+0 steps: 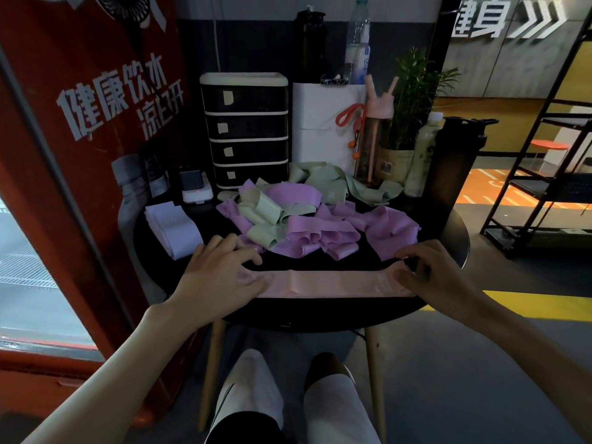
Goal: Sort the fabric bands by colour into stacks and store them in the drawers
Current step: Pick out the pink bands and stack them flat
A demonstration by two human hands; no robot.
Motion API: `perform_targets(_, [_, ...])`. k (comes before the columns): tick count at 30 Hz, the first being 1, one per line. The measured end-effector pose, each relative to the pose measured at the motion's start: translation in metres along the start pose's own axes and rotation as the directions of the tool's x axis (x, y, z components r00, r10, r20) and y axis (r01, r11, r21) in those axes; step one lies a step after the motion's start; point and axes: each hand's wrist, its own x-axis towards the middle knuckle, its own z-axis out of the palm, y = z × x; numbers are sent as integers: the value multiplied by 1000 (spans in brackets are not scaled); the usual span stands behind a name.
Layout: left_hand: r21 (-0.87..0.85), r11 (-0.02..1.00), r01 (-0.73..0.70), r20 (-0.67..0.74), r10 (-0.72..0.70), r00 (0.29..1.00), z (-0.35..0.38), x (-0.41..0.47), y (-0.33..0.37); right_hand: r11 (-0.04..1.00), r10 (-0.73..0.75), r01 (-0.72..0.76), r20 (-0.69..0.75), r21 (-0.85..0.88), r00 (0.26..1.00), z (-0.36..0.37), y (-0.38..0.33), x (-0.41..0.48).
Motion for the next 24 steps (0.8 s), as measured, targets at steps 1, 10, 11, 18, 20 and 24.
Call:
perform_targets(1, [-36, 999, 3, -36, -4, 999, -1, 3, 2, 999, -40, 40, -27, -8, 999, -2, -4, 4])
perform_targets(10, [-92, 980, 177, -6, -179, 984, 19, 73, 0, 989, -84, 69, 110, 130, 990, 24, -51, 104])
perform_targets(11, [-71, 979, 191, 6, -191, 982, 27, 74, -3, 984, -82, 59, 132, 166, 988, 35, -56, 117])
perform_targets(18, [-97, 975, 202, -60, -209, 976, 59, 68, -20, 974, 10, -68, 260, 215, 966, 116, -93, 204])
perform_targets(20, [-97, 976, 194, -76, -202, 977, 61, 69, -22, 987, -14, -33, 293, 155, 956, 136, -102, 219])
perform_targets(24, [-98, 978, 187, -71, -194, 978, 65, 71, -26, 999, -50, 50, 358, 9, 932, 170, -97, 236])
